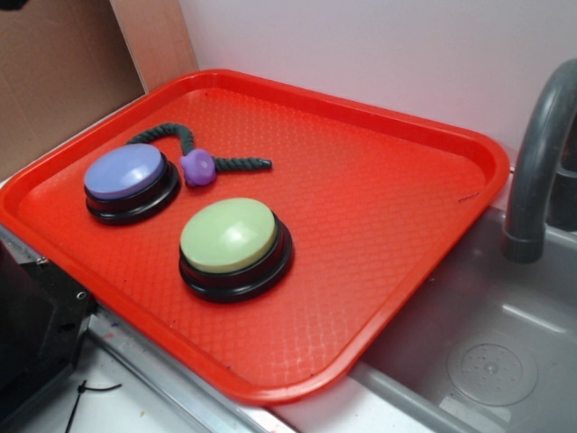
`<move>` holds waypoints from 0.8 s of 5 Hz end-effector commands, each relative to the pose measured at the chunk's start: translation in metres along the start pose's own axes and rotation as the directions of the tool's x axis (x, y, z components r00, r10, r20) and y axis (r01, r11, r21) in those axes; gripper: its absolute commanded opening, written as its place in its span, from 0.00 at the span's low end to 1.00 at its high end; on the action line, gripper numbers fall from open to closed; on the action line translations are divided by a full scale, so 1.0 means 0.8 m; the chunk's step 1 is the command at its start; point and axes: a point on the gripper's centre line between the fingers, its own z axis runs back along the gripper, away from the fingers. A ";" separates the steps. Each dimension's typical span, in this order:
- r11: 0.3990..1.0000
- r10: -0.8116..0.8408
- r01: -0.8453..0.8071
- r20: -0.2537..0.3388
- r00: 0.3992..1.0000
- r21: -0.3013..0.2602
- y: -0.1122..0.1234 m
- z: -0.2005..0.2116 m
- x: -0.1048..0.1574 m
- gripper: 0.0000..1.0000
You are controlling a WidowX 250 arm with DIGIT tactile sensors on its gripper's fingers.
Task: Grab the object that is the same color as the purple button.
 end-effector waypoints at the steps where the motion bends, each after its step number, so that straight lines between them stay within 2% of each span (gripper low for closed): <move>1: 1.000 0.000 0.000 0.000 1.000 0.000 0.000 0.000 0.000 1.00; 3: 1.000 -0.012 0.012 0.029 1.000 0.009 0.021 -0.028 0.041 1.00; 4: 0.998 -0.042 0.041 0.012 0.999 0.056 0.037 -0.053 0.068 1.00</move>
